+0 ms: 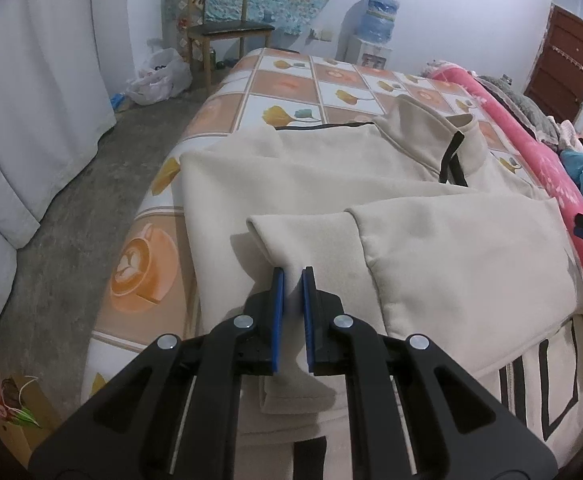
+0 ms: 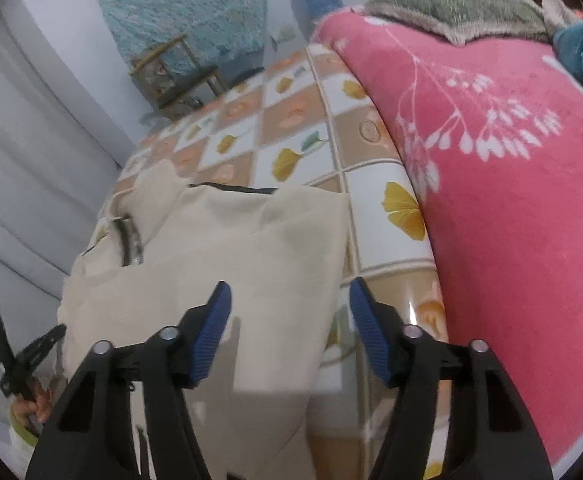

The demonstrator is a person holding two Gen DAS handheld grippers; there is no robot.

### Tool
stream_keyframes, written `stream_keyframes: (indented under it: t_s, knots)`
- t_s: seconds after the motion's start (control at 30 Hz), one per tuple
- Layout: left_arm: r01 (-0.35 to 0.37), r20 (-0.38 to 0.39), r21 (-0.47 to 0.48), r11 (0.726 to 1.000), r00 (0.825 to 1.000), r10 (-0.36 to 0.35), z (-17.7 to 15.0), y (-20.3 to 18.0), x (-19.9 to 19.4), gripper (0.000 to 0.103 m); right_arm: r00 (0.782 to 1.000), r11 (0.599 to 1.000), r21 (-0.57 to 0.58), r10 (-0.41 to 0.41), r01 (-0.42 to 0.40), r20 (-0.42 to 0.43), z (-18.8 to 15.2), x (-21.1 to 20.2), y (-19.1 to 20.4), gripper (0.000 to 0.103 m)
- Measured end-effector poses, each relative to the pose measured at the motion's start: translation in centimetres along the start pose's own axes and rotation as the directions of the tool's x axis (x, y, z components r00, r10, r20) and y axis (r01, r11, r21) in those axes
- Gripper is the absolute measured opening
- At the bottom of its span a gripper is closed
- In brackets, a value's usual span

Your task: Fold large clothes

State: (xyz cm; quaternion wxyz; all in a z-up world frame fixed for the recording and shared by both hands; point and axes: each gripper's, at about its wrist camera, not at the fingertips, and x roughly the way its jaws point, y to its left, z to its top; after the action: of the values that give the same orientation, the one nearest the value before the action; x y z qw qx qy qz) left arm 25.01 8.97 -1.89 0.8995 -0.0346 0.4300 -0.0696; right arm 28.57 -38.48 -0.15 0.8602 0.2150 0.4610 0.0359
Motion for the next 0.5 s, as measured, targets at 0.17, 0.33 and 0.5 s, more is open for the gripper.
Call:
stream_keyframes:
  t_s: [0.17,0.33,0.5]
  knots:
    - [-0.016,0.03,0.03,0.999,0.999,0.015,-0.4,-0.5,-0.5,0.009,0.999,1.0,0.001,-0.028,0.028,-0.037,0.9,2.3,-0.6,0.008]
    - [-0.046,0.108,0.054,0.998,0.993,0.04,-0.1,-1.1,-2.2,0.009,0.999,0.999,-0.019,-0.037,0.038,0.03,0.6,1.0,-0.1,0.006]
    - [-0.061,0.063,0.04,0.997,0.996,0.059,0.0,-0.9,-0.2,0.009,0.998,0.998,-0.008,-0.06,0.06,0.022,0.3,2.3,-0.7,0.006]
